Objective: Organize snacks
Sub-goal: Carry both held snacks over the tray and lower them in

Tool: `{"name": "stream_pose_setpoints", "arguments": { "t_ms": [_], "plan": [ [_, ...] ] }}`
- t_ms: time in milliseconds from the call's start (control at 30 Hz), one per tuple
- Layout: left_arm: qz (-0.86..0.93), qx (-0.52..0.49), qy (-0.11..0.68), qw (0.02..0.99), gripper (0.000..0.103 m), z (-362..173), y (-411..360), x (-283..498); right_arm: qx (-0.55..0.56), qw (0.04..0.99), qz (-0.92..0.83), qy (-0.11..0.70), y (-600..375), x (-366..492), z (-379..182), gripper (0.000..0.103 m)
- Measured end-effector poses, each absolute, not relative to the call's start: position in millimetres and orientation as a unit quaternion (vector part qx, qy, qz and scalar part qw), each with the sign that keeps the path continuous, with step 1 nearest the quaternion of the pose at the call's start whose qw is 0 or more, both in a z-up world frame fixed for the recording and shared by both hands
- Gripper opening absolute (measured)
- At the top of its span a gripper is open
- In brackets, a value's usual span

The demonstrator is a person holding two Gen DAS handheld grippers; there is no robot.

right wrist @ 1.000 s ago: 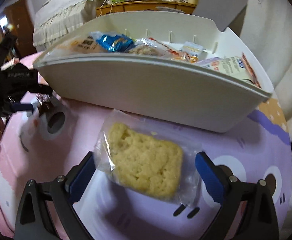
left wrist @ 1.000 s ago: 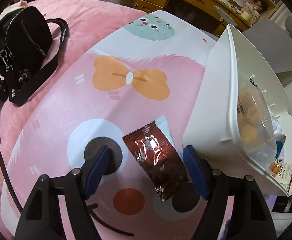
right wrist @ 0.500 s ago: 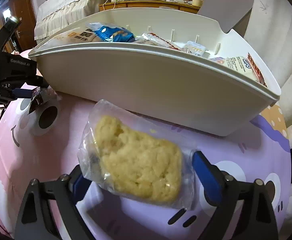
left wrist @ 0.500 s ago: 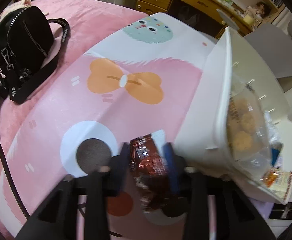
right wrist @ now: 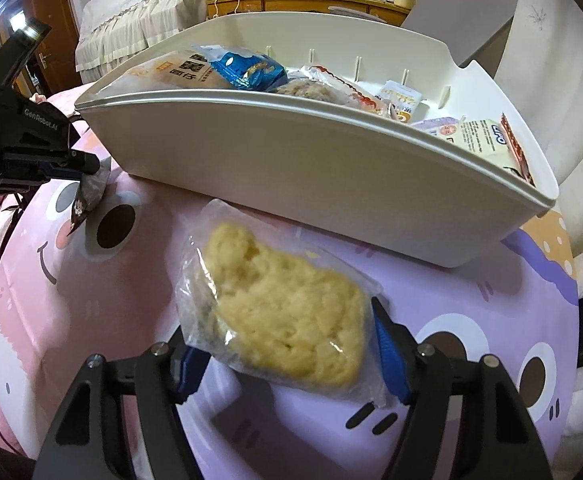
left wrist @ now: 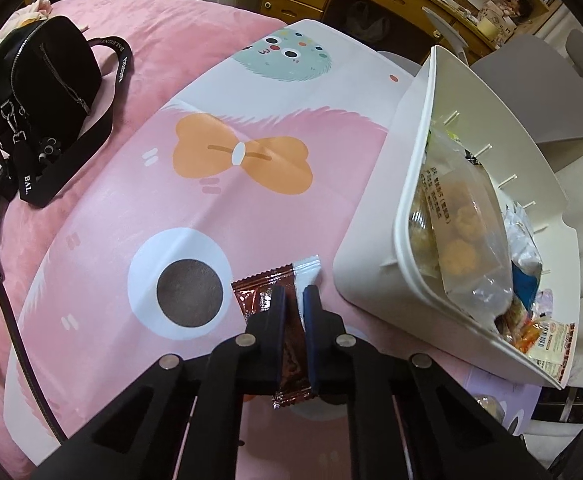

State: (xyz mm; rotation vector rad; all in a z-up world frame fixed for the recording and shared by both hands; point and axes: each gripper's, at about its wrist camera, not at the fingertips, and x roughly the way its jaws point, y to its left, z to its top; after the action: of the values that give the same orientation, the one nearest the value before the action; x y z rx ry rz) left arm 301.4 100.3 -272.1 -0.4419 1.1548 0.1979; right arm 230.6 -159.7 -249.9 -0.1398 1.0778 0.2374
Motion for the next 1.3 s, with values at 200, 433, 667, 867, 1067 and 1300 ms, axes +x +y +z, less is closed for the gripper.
{"name": "stream_pose_setpoints", "arguments": {
  "t_ms": [200,433,667,867,1067,1300],
  "plan": [
    [0.087,-0.216,0.540,0.809,0.003,-268,104,291,-0.065,0.856,0.116,0.499,-158,225,-240,0.071],
    [0.075,-0.222,0.531,0.814,0.002,-250,107,278,-0.065,0.859,0.134,0.490,-150,218,-225,0.071],
    [0.082,-0.220,0.578,0.781,0.017,-261,102,276,-0.068,0.866,0.148,0.473,-140,215,-204,0.071],
    [0.091,-0.214,0.601,0.764,0.044,-271,91,287,-0.063,0.875,0.141,0.458,-147,218,-184,0.071],
    [0.111,-0.204,0.611,0.756,0.047,-281,85,304,-0.054,0.883,0.127,0.449,-165,221,-172,0.071],
    [0.113,-0.207,0.614,0.753,0.028,-285,76,312,-0.045,0.889,0.105,0.443,-185,222,-163,0.071]
  ]
}}
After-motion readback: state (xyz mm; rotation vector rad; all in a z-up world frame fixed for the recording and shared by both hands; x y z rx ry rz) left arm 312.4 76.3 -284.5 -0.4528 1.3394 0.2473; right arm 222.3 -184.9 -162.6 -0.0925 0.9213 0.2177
